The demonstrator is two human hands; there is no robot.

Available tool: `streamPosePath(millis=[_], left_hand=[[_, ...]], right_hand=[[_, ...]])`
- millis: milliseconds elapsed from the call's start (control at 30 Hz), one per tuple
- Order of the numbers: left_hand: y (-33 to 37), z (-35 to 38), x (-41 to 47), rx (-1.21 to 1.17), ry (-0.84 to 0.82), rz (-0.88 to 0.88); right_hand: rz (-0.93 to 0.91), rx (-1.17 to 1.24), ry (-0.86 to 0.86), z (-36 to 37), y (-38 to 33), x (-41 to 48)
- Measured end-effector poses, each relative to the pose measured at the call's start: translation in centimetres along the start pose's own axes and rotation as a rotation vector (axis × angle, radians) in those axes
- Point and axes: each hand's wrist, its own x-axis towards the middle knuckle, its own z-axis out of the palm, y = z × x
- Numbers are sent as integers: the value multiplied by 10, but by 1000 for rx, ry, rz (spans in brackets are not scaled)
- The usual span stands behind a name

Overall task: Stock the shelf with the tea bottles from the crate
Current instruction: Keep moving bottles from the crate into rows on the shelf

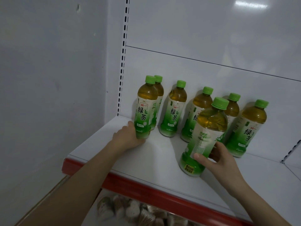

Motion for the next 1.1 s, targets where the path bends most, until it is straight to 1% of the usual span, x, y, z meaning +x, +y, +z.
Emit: streamPosePath(millis=[67,100,167,233,367,500,567,667,733,800,867,933,967,1000,1100], left_hand=[[-4,0,-9,275,-33,-6],[-5,2,-13,342,-51,4],[-6,8,-19,400,-90,23],[-7,11,-24,443,-89,39],[-9,14,-27,486,-73,48],[-9,15,-26,485,-87,36],[-10,15,-27,479,-82,39],[-11,15,-28,482,-81,42],[-10,15,-28,481,-86,42],[-10,15,-28,478,-86,41],[-10,15,-28,478,-86,39],[-10,15,-28,482,-88,38],[-10,15,-28,483,-88,39],[-10,16,-28,483,-87,39],[-10,16,-28,476,-84,38]], right_hand=[[4,-39,17,3,1,3],[7,-61,25,5,1,5],[6,-90,32,11,3,11],[-7,-105,36,18,3,17],[-12,-115,55,40,-3,32],[21,-151,78,58,-4,50],[52,-127,8,59,-4,57],[135,6,-210,44,-3,66],[148,-41,-265,35,-2,68],[100,-161,-214,40,-2,67],[33,-251,-100,52,-1,64],[11,-266,-8,59,1,64],[18,-244,-7,59,0,66],[41,-199,-50,56,0,68],[148,7,-258,41,-3,73]])
